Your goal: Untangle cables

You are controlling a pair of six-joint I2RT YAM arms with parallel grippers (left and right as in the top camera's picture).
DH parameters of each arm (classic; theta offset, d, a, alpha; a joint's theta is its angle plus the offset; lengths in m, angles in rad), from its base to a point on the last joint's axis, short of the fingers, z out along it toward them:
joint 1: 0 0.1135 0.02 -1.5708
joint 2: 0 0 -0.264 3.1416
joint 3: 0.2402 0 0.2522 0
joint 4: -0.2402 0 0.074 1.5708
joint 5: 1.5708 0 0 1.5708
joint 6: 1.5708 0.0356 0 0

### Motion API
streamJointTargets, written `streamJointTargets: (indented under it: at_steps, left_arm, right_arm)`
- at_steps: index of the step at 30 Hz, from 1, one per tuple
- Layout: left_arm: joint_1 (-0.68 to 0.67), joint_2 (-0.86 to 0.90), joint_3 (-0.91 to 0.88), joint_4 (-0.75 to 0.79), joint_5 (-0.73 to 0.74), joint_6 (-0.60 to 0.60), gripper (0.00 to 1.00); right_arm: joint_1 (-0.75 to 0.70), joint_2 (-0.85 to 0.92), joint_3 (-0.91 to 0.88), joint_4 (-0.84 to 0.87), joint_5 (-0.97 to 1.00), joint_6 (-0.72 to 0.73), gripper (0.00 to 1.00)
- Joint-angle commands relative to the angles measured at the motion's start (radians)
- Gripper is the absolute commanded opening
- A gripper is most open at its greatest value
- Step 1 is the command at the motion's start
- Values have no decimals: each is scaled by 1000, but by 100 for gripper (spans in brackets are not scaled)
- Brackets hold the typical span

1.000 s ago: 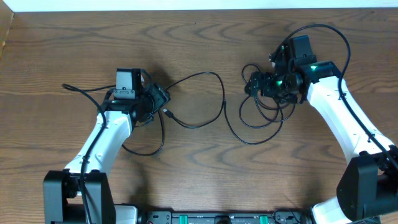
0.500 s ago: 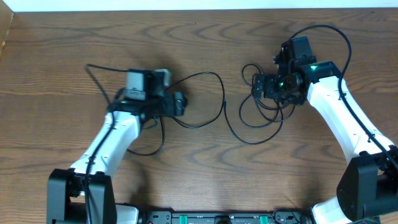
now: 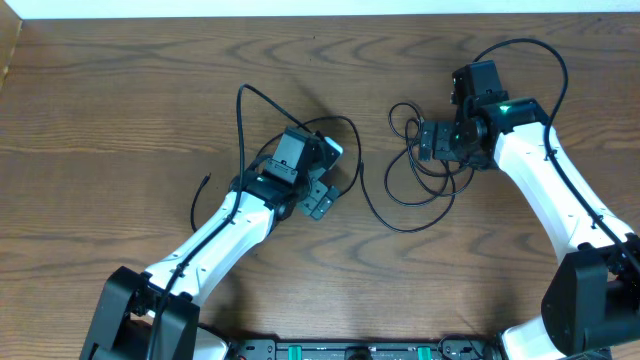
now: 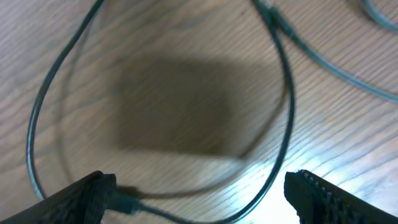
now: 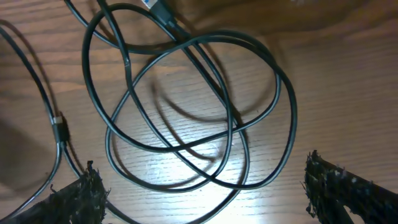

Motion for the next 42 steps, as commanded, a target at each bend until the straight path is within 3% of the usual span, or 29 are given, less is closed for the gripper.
streamJointTargets:
  at_steps: [1, 10, 16, 18, 21, 26, 35, 42]
  left_arm:
    - [-1, 47, 0, -41, -29, 45, 93]
    - [-12, 103, 0, -63, 80, 45, 92]
    - [-13, 159, -1, -63, 82, 44, 74]
    - [-13, 187, -1, -62, 82, 44, 58]
    - [-13, 192, 0, -53, 81, 43, 8]
    - [-13, 127, 19, -14, 81, -101, 8]
    - [-11, -156, 31, 55, 59, -351, 8]
    - [-11, -220, 31, 13, -203, -532, 8]
  right_arm:
    - [-9, 4, 2, -4, 33, 10, 99]
    - [-14, 4, 2, -4, 33, 10, 99]
    - [-14, 4, 2, -4, 33, 10, 99]
    - [-14, 4, 2, -4, 33, 10, 99]
    - [-14, 4, 2, -4, 33, 10, 99]
    - [-14, 4, 2, -4, 33, 10, 99]
    - [-13, 4, 2, 3, 29, 23, 99]
    - [-10, 4, 2, 0, -20, 21, 99]
